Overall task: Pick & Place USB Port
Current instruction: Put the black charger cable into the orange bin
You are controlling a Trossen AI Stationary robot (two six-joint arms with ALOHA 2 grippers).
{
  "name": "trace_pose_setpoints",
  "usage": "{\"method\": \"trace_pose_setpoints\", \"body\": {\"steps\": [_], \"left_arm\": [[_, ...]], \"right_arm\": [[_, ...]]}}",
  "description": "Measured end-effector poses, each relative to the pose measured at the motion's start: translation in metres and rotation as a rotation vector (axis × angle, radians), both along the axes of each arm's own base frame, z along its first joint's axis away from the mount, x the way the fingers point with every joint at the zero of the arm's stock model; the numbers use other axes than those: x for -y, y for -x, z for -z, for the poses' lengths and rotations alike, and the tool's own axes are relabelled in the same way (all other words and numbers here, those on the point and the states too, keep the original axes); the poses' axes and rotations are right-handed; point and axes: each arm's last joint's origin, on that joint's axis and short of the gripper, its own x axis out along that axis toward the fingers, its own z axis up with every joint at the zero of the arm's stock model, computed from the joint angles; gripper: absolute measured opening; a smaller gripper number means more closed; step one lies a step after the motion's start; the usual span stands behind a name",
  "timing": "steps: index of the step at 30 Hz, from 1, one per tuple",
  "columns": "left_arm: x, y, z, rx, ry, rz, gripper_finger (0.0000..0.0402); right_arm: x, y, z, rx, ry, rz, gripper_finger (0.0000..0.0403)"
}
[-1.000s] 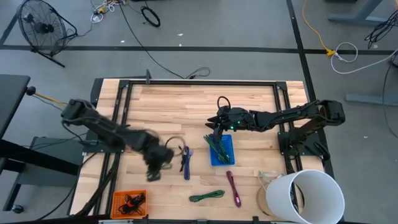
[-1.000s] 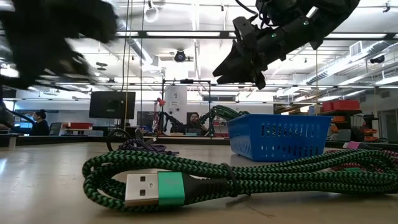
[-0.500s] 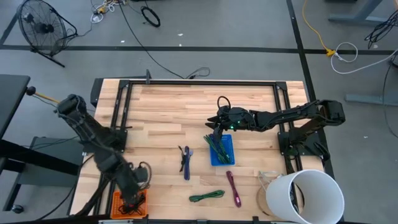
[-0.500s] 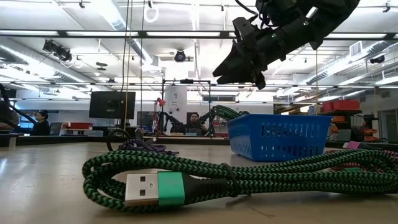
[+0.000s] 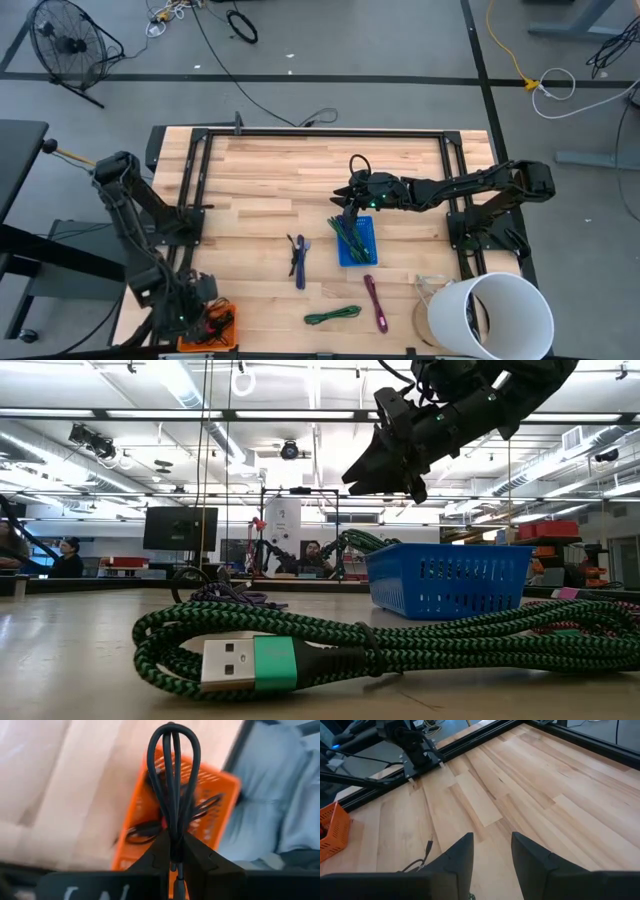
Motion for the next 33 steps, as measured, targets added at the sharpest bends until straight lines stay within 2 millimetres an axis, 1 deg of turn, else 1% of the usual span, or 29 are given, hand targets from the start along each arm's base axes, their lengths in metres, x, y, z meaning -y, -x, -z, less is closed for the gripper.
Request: {"method": "trace_pose_setpoints", "body": {"steps": [3, 7, 10, 16, 20, 29, 33], "left_arm": [[0.000, 0.009, 0.003, -0.035, -0.036, -0.017, 0.0028], [0.003, 0.013, 0.008, -0.047, -0.065, -0.014, 0.0028], [0.008, 0.012, 0.016, -0.034, -0.105, -0.011, 0.0028], [0.015, 0.011, 0.026, -0.085, -0.118, 0.017, 0.0028], [0.018, 0.009, 0.033, -0.042, -0.162, 0.043, 0.0028], [0.026, 0.005, 0.043, -0.030, -0.166, 0.066, 0.0039], [0.028, 0.004, 0.043, -0.021, -0.147, 0.064, 0.0048]], "right_arm": [[0.000, 0.000, 0.000, 0.000, 0.000, 0.000, 0.0132], [0.000, 0.000, 0.000, 0.000, 0.000, 0.000, 0.0132], [0.000, 0.000, 0.000, 0.000, 0.000, 0.000, 0.0132], [0.000, 0.000, 0.000, 0.000, 0.000, 0.000, 0.0132], [0.000, 0.000, 0.000, 0.000, 0.000, 0.000, 0.0132], [0.000, 0.000, 0.000, 0.000, -0.001, 0.000, 0.0132], [0.000, 0.000, 0.000, 0.000, 0.000, 0.000, 0.0132]]}}
